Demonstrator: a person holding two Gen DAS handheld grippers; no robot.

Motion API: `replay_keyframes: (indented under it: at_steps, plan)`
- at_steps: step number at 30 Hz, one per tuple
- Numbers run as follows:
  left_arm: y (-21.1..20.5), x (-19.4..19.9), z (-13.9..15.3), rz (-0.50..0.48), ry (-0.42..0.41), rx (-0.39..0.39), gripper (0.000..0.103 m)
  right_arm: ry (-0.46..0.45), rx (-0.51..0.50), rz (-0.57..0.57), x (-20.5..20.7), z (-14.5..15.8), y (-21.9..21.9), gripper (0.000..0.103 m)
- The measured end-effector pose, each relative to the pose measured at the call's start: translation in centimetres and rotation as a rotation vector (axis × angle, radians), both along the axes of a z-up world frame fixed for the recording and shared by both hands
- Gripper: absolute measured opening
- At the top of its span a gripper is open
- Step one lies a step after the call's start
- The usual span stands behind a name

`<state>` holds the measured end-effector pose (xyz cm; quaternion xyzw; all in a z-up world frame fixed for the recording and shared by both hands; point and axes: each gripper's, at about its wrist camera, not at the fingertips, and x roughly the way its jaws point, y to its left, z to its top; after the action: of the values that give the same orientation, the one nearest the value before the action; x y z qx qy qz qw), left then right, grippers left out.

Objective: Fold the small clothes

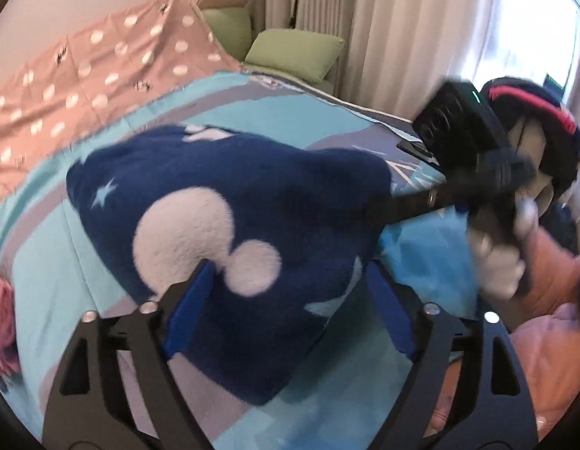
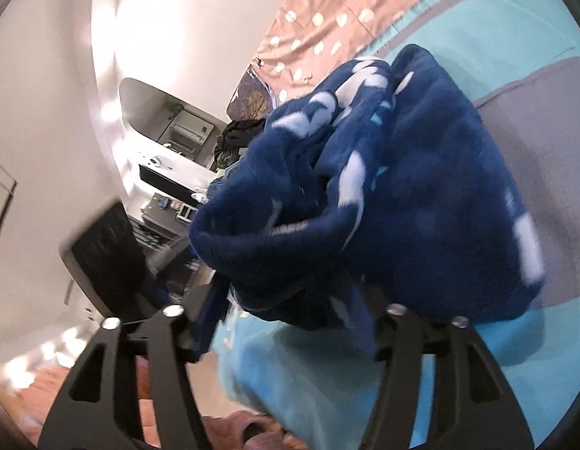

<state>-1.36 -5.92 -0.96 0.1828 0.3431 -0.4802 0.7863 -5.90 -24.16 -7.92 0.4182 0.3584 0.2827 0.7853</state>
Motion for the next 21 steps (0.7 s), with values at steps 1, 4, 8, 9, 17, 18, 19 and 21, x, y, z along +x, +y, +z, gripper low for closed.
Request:
replay_keyframes:
  at_steps: [1, 4, 8, 9, 17, 18, 19, 21]
  plan:
    - [-0.3, -0.1, 0.1, -0.004, -0.006, -0.018, 0.089, 0.008, 0.020, 0.008, 0.5, 0.1, -0.7, 0.073]
    - [-1.0, -0.2, 0.2, -0.027, 0.000, -0.054, 0.090, 0.056, 0.064, 0.041, 3.2, 0.7, -2.5, 0.084]
    - [-2.0, -0.5, -1.1, -0.020, -0.020, -0.023, 0.091, 0.198, 0.096, 0.081, 7.7, -0.3, -3.7, 0.088]
    - [-2.1, -1.0, -1.2, -0.017, -0.036, -0.017, 0.091, 0.229, 0.096, 0.086, 8.5, -0.6, -3.8, 0.088]
    - [-1.6, -0.7, -1.5, 0.028, -0.006, -0.063, 0.091, 0.249, -0.089, 0.163, 15.0, 2.0, -1.0, 0.089]
    - [-1.5, -0.7, -1.5, 0.033, 0.000, -0.073, 0.091, 0.242, -0.103, 0.181, 15.7, 2.3, -0.4, 0.089]
    - [-1.5, -0.7, -1.5, 0.037, 0.005, -0.080, 0.091, 0.241, -0.107, 0.206, 16.3, 2.4, 0.3, 0.089]
    - [-1.2, -0.8, -1.6, 0.041, 0.009, -0.089, 0.091, 0.258, -0.117, 0.252, 17.5, 2.4, 1.8, 0.089]
